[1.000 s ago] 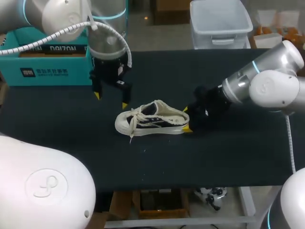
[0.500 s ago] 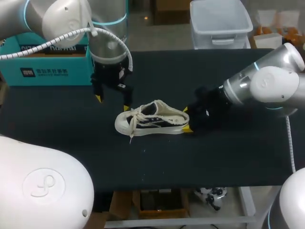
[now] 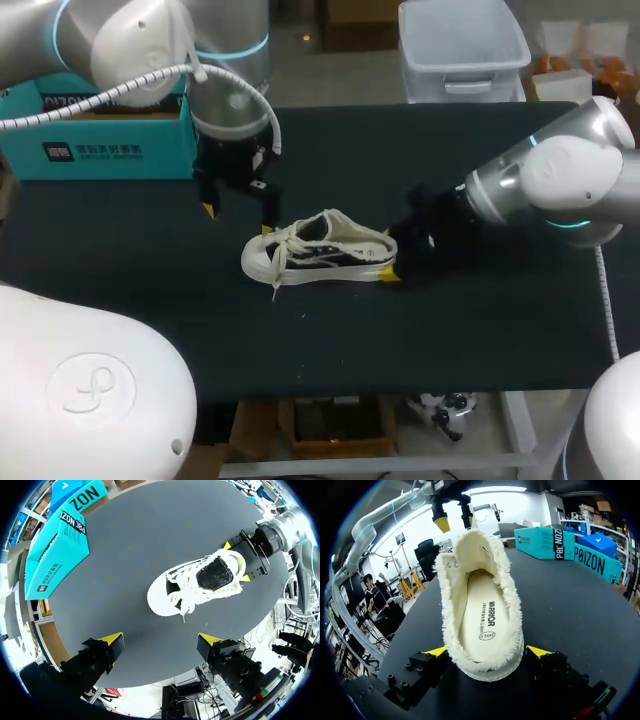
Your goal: Open the shoe tongue, take the insole out of the shoe, put the insole back into the shoe, and pack the shoe into the shoebox
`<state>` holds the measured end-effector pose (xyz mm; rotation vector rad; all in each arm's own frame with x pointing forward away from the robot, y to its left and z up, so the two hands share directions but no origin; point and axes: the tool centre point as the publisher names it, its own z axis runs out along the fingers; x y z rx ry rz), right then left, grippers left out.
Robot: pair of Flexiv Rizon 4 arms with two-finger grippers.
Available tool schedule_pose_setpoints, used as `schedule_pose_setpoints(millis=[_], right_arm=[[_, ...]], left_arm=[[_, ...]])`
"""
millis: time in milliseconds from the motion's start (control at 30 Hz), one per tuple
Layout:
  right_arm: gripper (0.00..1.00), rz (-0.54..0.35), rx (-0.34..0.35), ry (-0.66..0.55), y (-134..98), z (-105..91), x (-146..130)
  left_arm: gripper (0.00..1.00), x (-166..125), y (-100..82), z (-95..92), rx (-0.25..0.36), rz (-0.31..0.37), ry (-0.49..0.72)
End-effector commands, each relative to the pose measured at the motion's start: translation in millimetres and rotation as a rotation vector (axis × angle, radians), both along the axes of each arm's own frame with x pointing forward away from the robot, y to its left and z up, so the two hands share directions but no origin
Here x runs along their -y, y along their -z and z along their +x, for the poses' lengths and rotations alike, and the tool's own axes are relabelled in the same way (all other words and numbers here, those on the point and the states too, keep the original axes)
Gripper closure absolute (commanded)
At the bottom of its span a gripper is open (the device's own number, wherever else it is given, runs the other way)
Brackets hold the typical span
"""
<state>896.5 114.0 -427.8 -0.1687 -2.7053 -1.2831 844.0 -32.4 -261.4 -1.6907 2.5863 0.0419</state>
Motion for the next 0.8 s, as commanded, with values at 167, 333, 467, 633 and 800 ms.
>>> schedule_pose_setpoints(millis=[167,333,467,633,800], right_arm=[[0.00,0.011,-0.016,-0.027,10.7,5.5,-8.0],[0.18,0.017,-0.002,-0.036,14.2,4.2,-9.2],[1.00,0.015,0.010,-0.044,15.6,3.0,-11.7],[1.00,0.014,0.009,-0.037,17.4,2.3,-12.6],[1.00,0.014,0.009,-0.037,17.4,2.3,-12.6]], left_arm=[[0.00,1.4,0.8,-3.6,0.004,-0.010,-0.004],[0.00,2.9,-0.8,-5.1,-0.003,-0.023,-0.005],[0.00,8.1,-3.3,-6.8,-0.011,-0.032,-0.024],[0.00,23.4,-10.5,-10.2,-0.002,-0.049,-0.092],[0.00,41.3,-15.6,-10.0,0.033,-0.032,-0.183]])
